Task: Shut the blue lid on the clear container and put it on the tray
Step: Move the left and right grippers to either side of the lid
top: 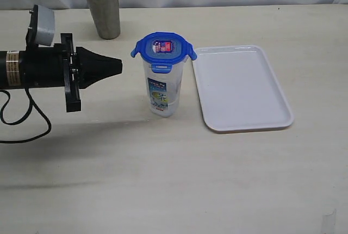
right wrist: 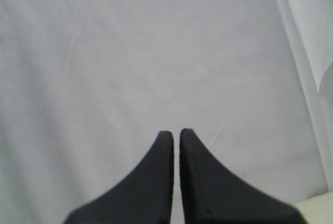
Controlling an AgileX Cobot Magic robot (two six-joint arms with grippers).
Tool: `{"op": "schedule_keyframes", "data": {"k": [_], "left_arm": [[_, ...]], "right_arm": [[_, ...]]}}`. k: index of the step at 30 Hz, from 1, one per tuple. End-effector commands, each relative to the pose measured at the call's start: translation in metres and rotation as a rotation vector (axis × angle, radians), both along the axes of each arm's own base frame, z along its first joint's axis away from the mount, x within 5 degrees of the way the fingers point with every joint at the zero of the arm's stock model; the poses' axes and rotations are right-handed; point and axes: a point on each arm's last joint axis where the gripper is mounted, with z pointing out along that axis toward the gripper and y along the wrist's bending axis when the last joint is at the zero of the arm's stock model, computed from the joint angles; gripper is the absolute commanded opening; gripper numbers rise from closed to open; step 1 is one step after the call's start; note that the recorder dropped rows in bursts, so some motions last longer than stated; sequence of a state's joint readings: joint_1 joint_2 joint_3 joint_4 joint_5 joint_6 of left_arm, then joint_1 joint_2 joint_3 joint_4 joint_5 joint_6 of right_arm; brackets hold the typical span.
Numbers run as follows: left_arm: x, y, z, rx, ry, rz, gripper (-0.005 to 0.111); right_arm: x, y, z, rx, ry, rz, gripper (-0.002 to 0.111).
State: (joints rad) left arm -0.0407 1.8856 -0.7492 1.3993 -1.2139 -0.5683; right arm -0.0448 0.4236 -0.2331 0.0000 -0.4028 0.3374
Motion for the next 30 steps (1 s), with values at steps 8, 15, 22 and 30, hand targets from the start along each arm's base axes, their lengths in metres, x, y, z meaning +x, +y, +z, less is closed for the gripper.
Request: {"op": "schedule_keyframes", "data": {"k": [8,15,22,30], "left_arm": [[0.001,-0.002,0.000,-0.009,-0.002,-0.004,0.000],[0.003,-0.002,-0.009,-0.015,0.016,0.016,0.000],[0.005,-0.001,-0.013,-0.016,0.006,0.027,0.000],[0.009,-0.001,-0.011,-0.034,0.001,0.066,0.000]], "right_arm": [[0.129,0.047,-0.008,-0.295,0.235,0.581,0.005],[0.215,0.049,-0.053,-0.368,0.447,0.694,0.005],[0.254,0.059,-0.084,-0.508,0.412,0.889,0.005],[0.274,0.070,-0.113,-0.463,0.358,1.009,0.005]]}}
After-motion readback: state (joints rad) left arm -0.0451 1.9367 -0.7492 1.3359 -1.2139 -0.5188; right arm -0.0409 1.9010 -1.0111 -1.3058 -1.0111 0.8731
